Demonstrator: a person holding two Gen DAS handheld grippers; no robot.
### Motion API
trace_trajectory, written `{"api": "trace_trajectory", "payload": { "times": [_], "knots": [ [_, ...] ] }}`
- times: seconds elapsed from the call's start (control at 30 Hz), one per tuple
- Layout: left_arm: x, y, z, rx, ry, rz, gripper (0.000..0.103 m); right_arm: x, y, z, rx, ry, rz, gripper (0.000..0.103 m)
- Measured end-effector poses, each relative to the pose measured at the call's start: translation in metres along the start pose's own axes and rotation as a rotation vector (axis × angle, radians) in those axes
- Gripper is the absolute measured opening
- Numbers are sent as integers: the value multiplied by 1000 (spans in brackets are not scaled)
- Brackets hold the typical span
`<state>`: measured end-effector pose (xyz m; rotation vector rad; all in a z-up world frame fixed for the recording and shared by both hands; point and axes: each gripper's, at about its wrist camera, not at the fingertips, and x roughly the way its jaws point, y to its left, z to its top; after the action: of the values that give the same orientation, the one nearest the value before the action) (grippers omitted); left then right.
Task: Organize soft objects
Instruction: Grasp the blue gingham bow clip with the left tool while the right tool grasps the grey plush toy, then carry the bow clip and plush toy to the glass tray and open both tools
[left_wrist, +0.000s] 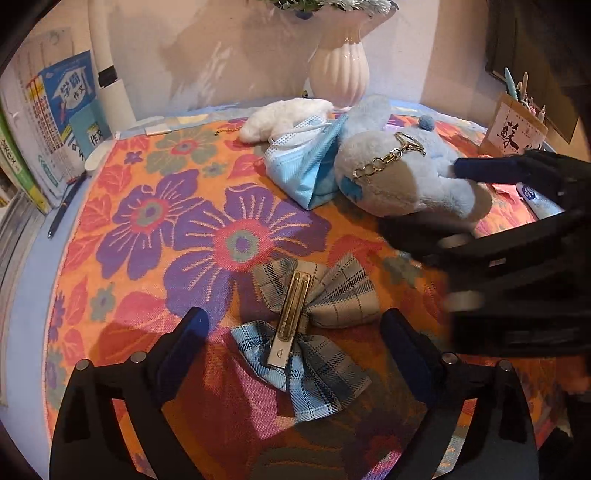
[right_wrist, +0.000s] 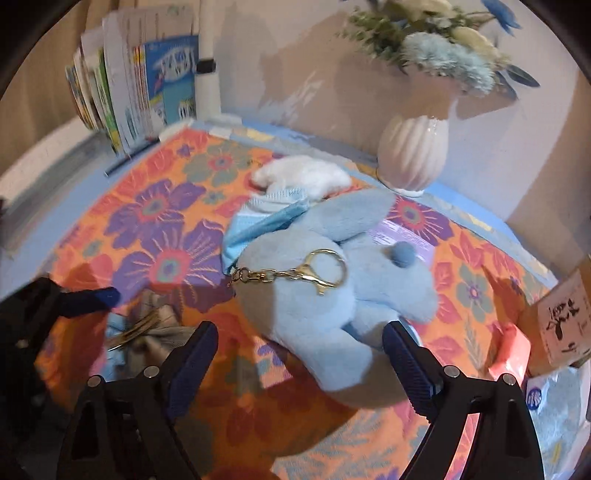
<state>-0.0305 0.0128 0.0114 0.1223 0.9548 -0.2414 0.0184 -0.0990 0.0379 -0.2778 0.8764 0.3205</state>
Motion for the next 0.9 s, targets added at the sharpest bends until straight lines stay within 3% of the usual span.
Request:
{"api": "trace_trajectory", "payload": {
  "times": [0.13, 0.23, 0.27, 0.37, 0.57, 0.67, 0.77, 0.83, 0.9],
  "knots": [
    [0, 1, 0, 2, -6, -20, 85, 5, -2, 2, 27, -15, 3, 89],
    [-1, -2, 0, 11, -21, -28, 62, 7, -9, 0, 30, -16, -10, 54],
    [-3, -3, 0, 19, -32, -33, 51, 6, -14, -1, 45, -17, 52, 46],
    [-7, -4, -1, 17, -49, -54, 27, -4, -18, -5, 29, -51, 70, 43],
    [-12, 10, -2, -57, -73, -148, 22, -80, -48, -37, -4, -222, 190, 42],
    [-12, 6, -2, -38, -70, -159, 22, -105, -59, -70, -89, -186, 238, 42],
    [-10, 4, -2, -16, -51, -234, 22, -109, -65, -91, -132, -120, 279, 42],
    [-9, 6, -1, -25, -44, -249, 22, -106, -74, -98, -127, -76, 261, 42],
    [-9, 6, -2, -28, -46, -247, 22, -106, -87, -104, -104, -53, 176, 45]
  ]
}}
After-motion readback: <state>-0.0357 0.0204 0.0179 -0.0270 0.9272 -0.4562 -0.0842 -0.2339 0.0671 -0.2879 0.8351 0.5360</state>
